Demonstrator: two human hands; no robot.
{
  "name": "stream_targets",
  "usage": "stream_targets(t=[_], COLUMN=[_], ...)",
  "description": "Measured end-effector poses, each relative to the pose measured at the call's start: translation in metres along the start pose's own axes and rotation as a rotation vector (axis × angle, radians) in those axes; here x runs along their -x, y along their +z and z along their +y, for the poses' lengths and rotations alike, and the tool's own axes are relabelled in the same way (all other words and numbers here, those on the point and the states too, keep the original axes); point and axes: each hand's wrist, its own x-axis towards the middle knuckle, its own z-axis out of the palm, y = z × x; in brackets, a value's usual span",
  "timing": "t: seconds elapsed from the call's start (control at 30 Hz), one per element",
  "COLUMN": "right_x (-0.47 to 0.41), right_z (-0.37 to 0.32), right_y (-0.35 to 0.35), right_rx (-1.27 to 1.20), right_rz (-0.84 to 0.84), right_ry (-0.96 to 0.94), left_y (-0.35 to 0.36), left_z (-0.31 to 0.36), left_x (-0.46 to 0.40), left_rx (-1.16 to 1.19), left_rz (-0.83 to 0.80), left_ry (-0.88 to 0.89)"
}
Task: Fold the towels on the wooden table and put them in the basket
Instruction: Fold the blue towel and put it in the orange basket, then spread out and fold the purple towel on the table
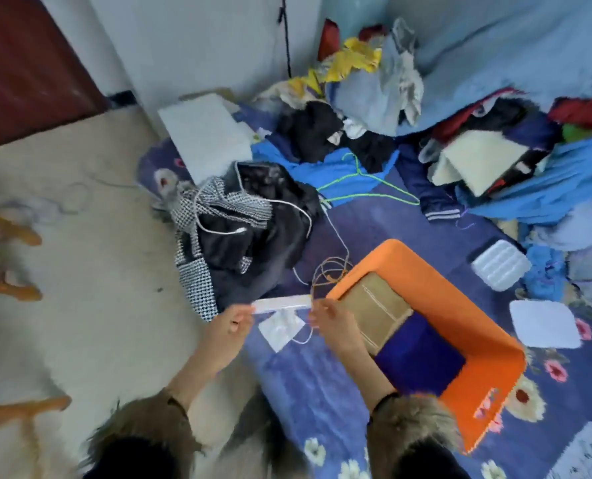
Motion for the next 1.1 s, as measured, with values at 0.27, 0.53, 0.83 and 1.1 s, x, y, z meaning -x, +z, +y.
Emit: stream_targets(t=[0.27,0.53,0.83,1.1], right_x=[0.037,0.079,0.121,0.100], right_z=[-0.093,-0.155,-0.184,-0.176], right_y=[0.183,0.388,0.580,0.747], right_rx=[0.323,0.465,0.659,1.066], right_rz=[-0.413,-0.671,-0.935,-1.151], right_ry=[-0.313,-0.466,-0.508,-0.603], left_y=[-0.162,-0.284,-0.407,-0.450], left_z=[-0.092,-0.199,-0.295,-0.424], left_x=[0.094,0.139,0.179,0.165], left_rx=[0.383,0.507,0.562,0.683], left_rz=[0.486,0.755,0.956,0.933], left_ry=[-0.204,-0.306,-0.466,-0.745])
